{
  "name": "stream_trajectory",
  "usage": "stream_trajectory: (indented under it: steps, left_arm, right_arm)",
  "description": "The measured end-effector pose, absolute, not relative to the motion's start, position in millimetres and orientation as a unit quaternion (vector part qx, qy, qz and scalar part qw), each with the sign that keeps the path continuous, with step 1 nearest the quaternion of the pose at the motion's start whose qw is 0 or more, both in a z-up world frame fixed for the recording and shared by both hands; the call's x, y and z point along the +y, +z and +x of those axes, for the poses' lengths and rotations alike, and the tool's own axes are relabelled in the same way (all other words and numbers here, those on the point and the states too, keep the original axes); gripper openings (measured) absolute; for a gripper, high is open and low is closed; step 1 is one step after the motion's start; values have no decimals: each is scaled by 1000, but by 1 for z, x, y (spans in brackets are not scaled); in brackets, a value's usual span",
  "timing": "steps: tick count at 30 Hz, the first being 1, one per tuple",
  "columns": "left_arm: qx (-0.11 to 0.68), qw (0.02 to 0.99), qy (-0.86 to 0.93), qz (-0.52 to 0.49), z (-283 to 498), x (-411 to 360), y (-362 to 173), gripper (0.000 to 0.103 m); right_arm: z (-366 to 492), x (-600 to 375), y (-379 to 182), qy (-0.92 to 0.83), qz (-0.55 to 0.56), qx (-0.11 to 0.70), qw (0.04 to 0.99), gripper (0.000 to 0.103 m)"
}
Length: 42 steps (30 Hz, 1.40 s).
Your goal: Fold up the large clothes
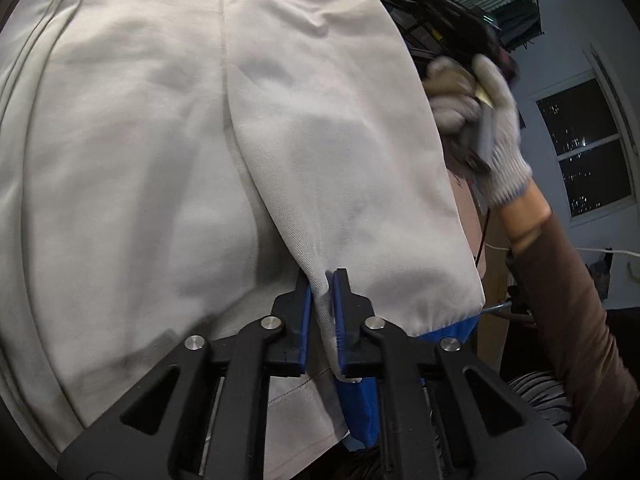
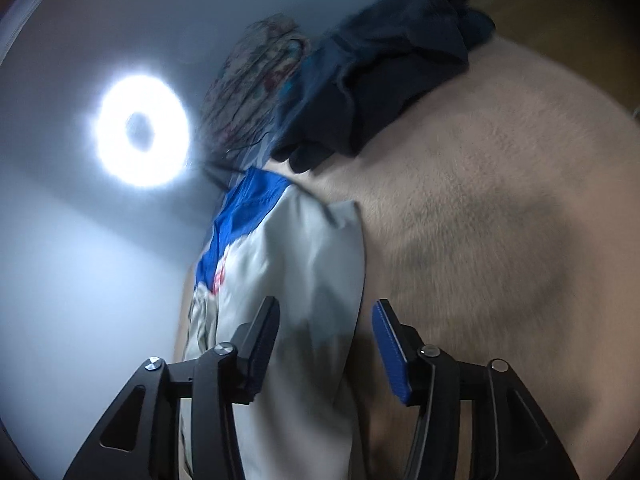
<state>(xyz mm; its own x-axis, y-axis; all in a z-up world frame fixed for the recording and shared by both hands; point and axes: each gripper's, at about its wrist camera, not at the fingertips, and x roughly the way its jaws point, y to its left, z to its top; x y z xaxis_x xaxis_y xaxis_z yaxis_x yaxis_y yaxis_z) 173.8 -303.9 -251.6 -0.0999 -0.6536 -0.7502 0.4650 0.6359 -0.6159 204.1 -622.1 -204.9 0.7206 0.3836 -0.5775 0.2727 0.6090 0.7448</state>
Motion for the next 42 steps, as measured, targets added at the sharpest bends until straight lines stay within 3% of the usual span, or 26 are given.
stream_trajectory:
  steps: [4,10,11,12,13,16,20,21,22,24,31,35,40,42]
  left_arm:
    - [608,670,-422,-69,171,-308,-248,5]
    - [606,671,-422,-64,166,-308,-243,5]
    - [605,673,-422,-62,165,-312,-242,5]
    - [603,675,-421,-61,164,-311,-241,5]
    - [601,677,-421,-60,163,-311,-239,5]
    - [589,688,-420,-58,152,-309,-230,3]
    - [573,694,-431,-56,131,-308,-217,2]
    - [574,693,-434,-45,127,-311,-218,2]
    - [574,694,-433,-35,124,-314,-220,2]
    - [574,696,-430,-33,123,-310,-220,2]
    - [548,703,-452,-36,114,-302,-197,2]
    - [538,707,-458,-24,115,-303,-192,2]
    - [581,679,-447,-36,123,-307,-216,2]
    - [593,671,-440,-62,126,-300,-220,8]
  right_arm:
    - [228,-627,-229,37,454,390,801,55]
    - [251,-635,-237,83,508,350,782,59]
    - [255,-633,-238,93,513,346,780,50]
    - [259,-629,-239,104,513,342,781,22]
    - [262,-624,-236,105,504,345,785,8]
    - [267,-601,-197,81,388,357,846,2]
    - [276,-569,-138,-19,149,381,912,2]
    - [281,-565,-138,-38,117,396,910,7]
    - [285,-567,-145,-35,125,413,901,11]
    - [282,-574,-154,-50,150,431,888,30]
    - [215,-590,-128,-20,240,430,870,37]
    - [159,-572,-116,5,238,449,861,40]
    - [74,-550,-121,43,280,475,833,43]
    - [42,-539,-127,61,299,484,820,46]
